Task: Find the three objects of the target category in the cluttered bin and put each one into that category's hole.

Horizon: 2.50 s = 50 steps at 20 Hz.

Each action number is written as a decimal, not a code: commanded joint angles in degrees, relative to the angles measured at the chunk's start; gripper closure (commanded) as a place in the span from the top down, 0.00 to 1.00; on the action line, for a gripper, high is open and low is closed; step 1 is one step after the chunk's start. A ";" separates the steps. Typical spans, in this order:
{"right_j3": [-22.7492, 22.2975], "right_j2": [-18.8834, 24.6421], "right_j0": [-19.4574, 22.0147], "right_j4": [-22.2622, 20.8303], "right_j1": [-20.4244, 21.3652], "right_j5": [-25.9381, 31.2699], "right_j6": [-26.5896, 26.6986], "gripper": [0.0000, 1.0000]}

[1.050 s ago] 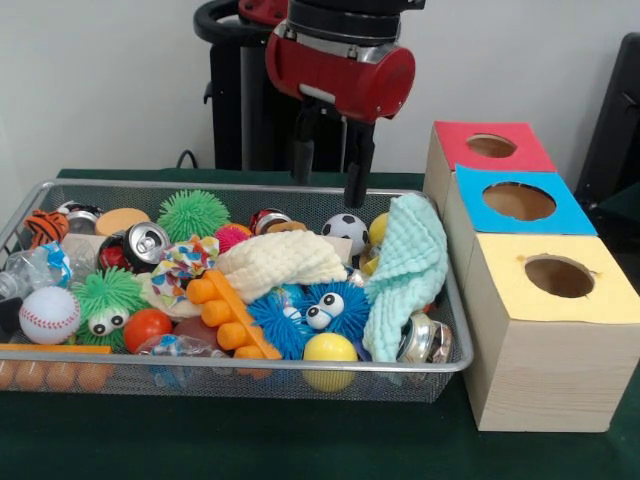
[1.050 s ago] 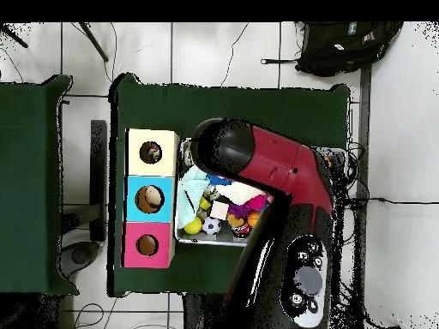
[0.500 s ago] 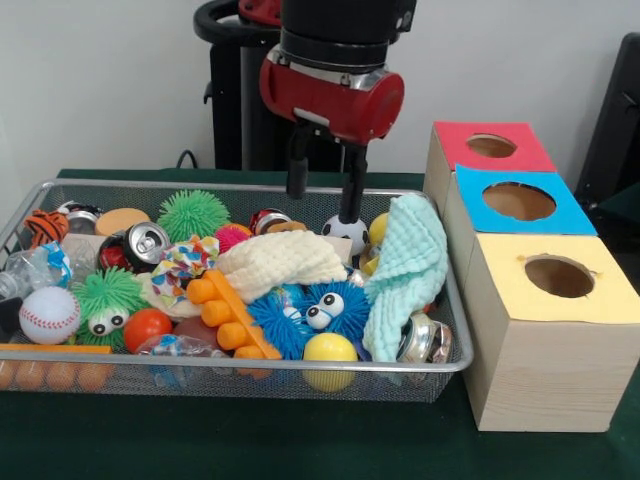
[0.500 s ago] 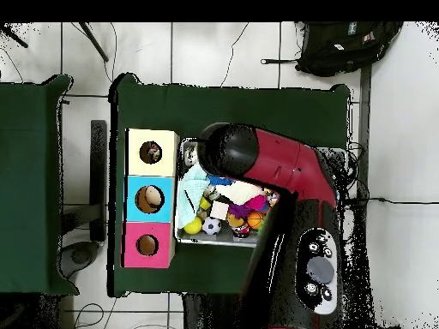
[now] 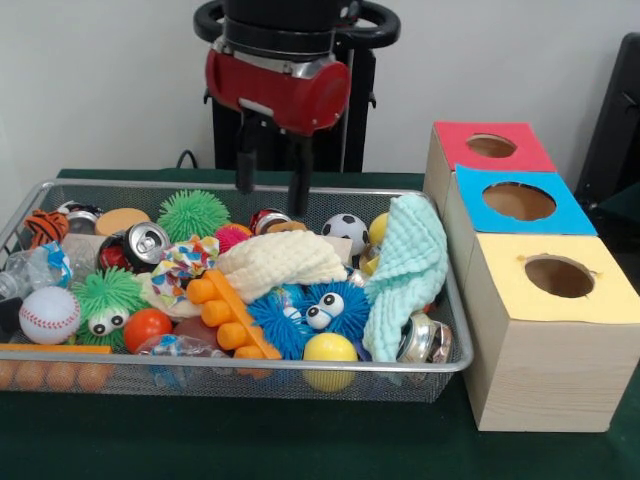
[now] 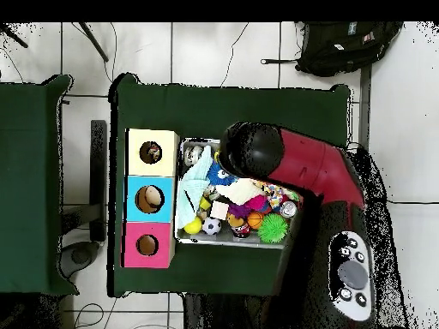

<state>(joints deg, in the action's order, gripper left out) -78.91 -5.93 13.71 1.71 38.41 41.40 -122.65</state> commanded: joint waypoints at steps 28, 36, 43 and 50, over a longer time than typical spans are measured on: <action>-12.04 21.02 14.04 -12.99 -2.22 -3.09 10.72 1.00; -12.79 22.57 17.67 -16.46 -0.75 0.00 14.28 1.00; -13.03 25.54 21.87 -19.41 -1.61 -0.90 15.61 1.00; -12.63 27.61 24.14 -22.51 -3.36 -1.94 15.21 1.00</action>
<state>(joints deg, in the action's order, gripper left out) -87.40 15.44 35.95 -16.36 37.48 40.46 -122.62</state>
